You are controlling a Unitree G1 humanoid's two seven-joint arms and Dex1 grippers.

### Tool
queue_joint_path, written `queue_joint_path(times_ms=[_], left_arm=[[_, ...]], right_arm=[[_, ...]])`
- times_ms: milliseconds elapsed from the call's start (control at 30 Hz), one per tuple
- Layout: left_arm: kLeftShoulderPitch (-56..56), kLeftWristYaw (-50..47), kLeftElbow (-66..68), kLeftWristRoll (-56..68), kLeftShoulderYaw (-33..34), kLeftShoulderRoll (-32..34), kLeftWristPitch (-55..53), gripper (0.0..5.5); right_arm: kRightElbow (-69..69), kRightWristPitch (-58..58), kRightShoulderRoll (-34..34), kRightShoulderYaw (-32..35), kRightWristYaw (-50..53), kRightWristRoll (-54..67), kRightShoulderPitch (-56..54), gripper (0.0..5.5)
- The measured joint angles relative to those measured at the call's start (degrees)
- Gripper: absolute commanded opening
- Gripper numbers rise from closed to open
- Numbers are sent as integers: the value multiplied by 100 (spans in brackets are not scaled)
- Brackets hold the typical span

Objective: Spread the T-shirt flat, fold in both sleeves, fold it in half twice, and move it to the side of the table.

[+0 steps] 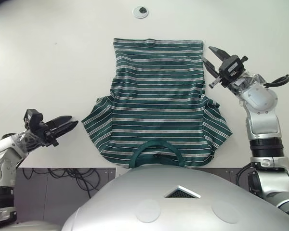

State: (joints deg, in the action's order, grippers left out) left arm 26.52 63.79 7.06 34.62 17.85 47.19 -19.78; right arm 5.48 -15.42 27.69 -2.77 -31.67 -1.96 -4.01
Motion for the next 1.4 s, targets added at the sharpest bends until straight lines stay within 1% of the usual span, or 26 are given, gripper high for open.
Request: queue_joint_path(times_ms=[200,400,467,500,533,667,933,1167,1333,1400], left_arm=[[-179,364,278,-56,-208,-47,165,198],[-259,622,484,-84,-414,-103,505,113],[-317,669,616,-110,-463,-133,640,87],[-341,688,671,-132,-477,-149,702,83],[-375,712,743,-159,-493,-159,768,62],[-484,819,1036,-179,-536,-214,1032,5],[-518,1014,1166,-188,-653,-225,1263,5],[-455,1028,1052,-195,-679,-241,1392,94],[-461,982,917,-142,-648,-261,1115,94],[-461,969,888,-111,-632,-261,998,72]], right_arm=[[2,0,0,0,-4,0,5,144],[2,4,1,0,-15,0,6,144],[2,12,2,0,-20,0,12,144],[1,17,2,0,-22,0,14,144],[1,29,2,0,-23,0,16,144],[0,53,3,0,-32,0,23,144],[0,53,2,0,-51,0,24,144],[-1,58,2,-1,-53,0,26,144],[-1,59,2,-9,-53,-2,26,144],[0,60,2,-11,-53,-2,26,144]])
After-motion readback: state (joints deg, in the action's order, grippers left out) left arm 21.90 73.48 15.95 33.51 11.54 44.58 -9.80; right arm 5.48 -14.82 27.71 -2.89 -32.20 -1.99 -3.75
